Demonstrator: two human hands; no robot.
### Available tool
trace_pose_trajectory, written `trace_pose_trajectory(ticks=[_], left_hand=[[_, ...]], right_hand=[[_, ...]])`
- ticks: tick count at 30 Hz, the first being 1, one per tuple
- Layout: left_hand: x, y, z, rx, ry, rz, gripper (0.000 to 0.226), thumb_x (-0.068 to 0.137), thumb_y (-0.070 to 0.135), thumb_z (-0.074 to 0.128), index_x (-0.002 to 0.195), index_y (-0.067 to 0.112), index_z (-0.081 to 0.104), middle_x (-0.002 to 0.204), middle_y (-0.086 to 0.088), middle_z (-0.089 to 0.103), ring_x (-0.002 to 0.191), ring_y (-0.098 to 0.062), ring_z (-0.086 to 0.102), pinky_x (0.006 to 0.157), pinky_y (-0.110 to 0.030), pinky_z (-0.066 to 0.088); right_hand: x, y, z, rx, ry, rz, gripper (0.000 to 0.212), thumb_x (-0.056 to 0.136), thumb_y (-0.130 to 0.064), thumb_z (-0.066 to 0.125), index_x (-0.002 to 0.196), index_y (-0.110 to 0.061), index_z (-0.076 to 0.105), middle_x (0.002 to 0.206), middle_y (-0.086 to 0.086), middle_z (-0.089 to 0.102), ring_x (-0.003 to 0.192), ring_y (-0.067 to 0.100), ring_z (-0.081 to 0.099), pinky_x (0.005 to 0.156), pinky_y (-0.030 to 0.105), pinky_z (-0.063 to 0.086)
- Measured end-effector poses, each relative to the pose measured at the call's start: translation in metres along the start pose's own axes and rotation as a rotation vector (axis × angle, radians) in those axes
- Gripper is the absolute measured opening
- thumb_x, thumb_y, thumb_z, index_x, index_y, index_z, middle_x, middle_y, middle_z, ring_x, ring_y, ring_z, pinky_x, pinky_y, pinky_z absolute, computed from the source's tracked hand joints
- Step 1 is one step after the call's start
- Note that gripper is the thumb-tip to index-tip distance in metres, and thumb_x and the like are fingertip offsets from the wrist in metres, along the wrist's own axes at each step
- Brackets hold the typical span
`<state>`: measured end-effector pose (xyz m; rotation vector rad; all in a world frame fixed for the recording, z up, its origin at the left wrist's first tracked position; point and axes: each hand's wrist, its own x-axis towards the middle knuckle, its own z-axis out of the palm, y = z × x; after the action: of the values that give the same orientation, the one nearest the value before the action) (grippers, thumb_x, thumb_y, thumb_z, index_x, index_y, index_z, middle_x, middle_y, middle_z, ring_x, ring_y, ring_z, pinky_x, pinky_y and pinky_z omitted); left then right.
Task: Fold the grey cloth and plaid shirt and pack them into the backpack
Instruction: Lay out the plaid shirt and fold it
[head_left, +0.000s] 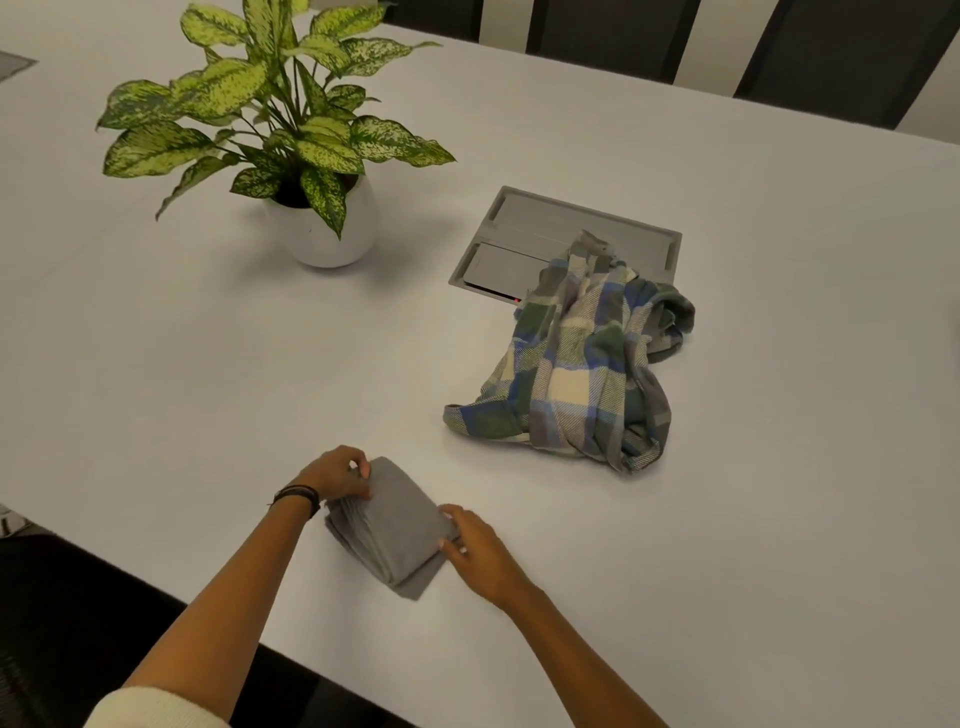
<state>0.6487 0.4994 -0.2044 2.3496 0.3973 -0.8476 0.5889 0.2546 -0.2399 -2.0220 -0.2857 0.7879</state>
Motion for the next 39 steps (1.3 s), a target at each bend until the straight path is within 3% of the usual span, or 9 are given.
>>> trace_pose_trajectory(ticks=[4, 6, 12, 16, 19, 24, 27, 31, 39], left_hand=[[0.008, -0.001, -0.015, 0.1, -0.008, -0.074, 0.02, 0.073, 0.019, 0.076, 0.083, 0.019, 0.059, 0.108, -0.012, 0.054, 0.1, -0.026, 0.049, 0.091, -0.032, 0.041], [0.014, 0.013, -0.019, 0.208, 0.126, -0.042, 0.043, 0.073, 0.031, 0.077, 0.108, 0.018, 0.057, 0.12, -0.014, 0.047, 0.115, -0.031, 0.042, 0.099, -0.039, 0.038], [0.032, 0.077, -0.007, 0.11, 0.212, 0.386, 0.073, 0.074, 0.028, 0.077, 0.135, 0.022, 0.038, 0.138, -0.011, 0.033, 0.126, -0.029, 0.033, 0.103, -0.036, 0.031], [0.049, 0.107, 0.004, 0.164, 0.029, 0.525, 0.069, 0.074, 0.028, 0.077, 0.133, 0.02, 0.041, 0.132, -0.007, 0.043, 0.118, -0.022, 0.04, 0.105, -0.036, 0.035], [0.054, 0.121, 0.008, 0.132, -0.127, 0.544, 0.059, 0.077, 0.02, 0.075, 0.128, 0.015, 0.045, 0.126, -0.007, 0.052, 0.109, -0.019, 0.049, 0.099, -0.033, 0.043], [0.059, 0.138, 0.005, 0.027, -0.117, 0.612, 0.055, 0.077, 0.024, 0.073, 0.125, 0.016, 0.046, 0.121, -0.004, 0.058, 0.104, -0.022, 0.056, 0.093, -0.036, 0.048], [0.062, 0.156, 0.0, 0.033, -0.036, 0.621, 0.047, 0.08, 0.027, 0.069, 0.122, 0.014, 0.052, 0.118, -0.006, 0.061, 0.103, -0.025, 0.057, 0.092, -0.037, 0.048], [0.064, 0.186, -0.003, 0.07, 0.018, 0.585, 0.038, 0.088, 0.031, 0.061, 0.121, 0.013, 0.056, 0.116, -0.007, 0.063, 0.101, -0.024, 0.058, 0.09, -0.036, 0.049], [0.053, 0.254, -0.003, 0.116, 0.317, 0.702, 0.028, 0.091, 0.024, 0.052, 0.116, 0.011, 0.055, 0.106, -0.012, 0.065, 0.093, -0.032, 0.061, 0.077, -0.036, 0.05]], right_hand=[[0.02, -0.016, -0.037, -0.256, 0.408, -0.19, 0.043, 0.094, -0.002, 0.042, 0.136, -0.011, 0.042, 0.138, 0.01, 0.041, 0.124, 0.023, 0.045, 0.099, 0.027, 0.041], [0.037, -0.025, -0.063, -0.371, 0.575, -0.233, 0.053, 0.09, 0.004, 0.046, 0.14, -0.01, 0.037, 0.144, 0.015, 0.034, 0.131, 0.028, 0.037, 0.099, 0.032, 0.044], [0.07, -0.024, -0.1, -0.384, 0.222, -0.041, 0.077, 0.087, -0.01, 0.058, 0.148, -0.016, 0.011, 0.139, 0.012, 0.04, 0.128, 0.028, 0.038, 0.103, 0.038, 0.04], [0.076, -0.026, -0.102, -0.434, 0.198, 0.007, 0.046, 0.088, -0.009, 0.056, 0.133, -0.008, 0.043, 0.131, 0.012, 0.051, 0.118, 0.028, 0.05, 0.096, 0.036, 0.046], [0.078, -0.038, -0.121, -0.42, 0.218, -0.017, 0.018, 0.087, -0.006, 0.055, 0.101, -0.004, 0.066, 0.102, 0.016, 0.064, 0.084, 0.023, 0.057, 0.079, 0.04, 0.05], [0.067, -0.064, -0.18, -0.227, 0.367, -0.044, 0.01, 0.085, -0.005, 0.06, 0.082, 0.0, 0.068, 0.064, -0.001, 0.054, 0.062, 0.01, 0.046, 0.059, 0.021, 0.036], [0.052, -0.077, -0.21, -0.117, 0.478, -0.044, 0.012, 0.087, -0.008, 0.06, 0.093, -0.005, 0.07, 0.076, -0.002, 0.06, 0.071, 0.004, 0.051, 0.064, 0.01, 0.04], [0.034, -0.082, -0.242, -0.03, 0.622, -0.062, 0.015, 0.087, -0.008, 0.06, 0.098, -0.008, 0.07, 0.09, 0.0, 0.065, 0.086, 0.011, 0.059, 0.076, 0.015, 0.047], [-0.002, -0.087, -0.285, 0.047, 0.977, -0.092, 0.015, 0.084, -0.004, 0.063, 0.096, -0.01, 0.07, 0.09, 0.001, 0.065, 0.079, 0.007, 0.057, 0.071, 0.006, 0.047]])
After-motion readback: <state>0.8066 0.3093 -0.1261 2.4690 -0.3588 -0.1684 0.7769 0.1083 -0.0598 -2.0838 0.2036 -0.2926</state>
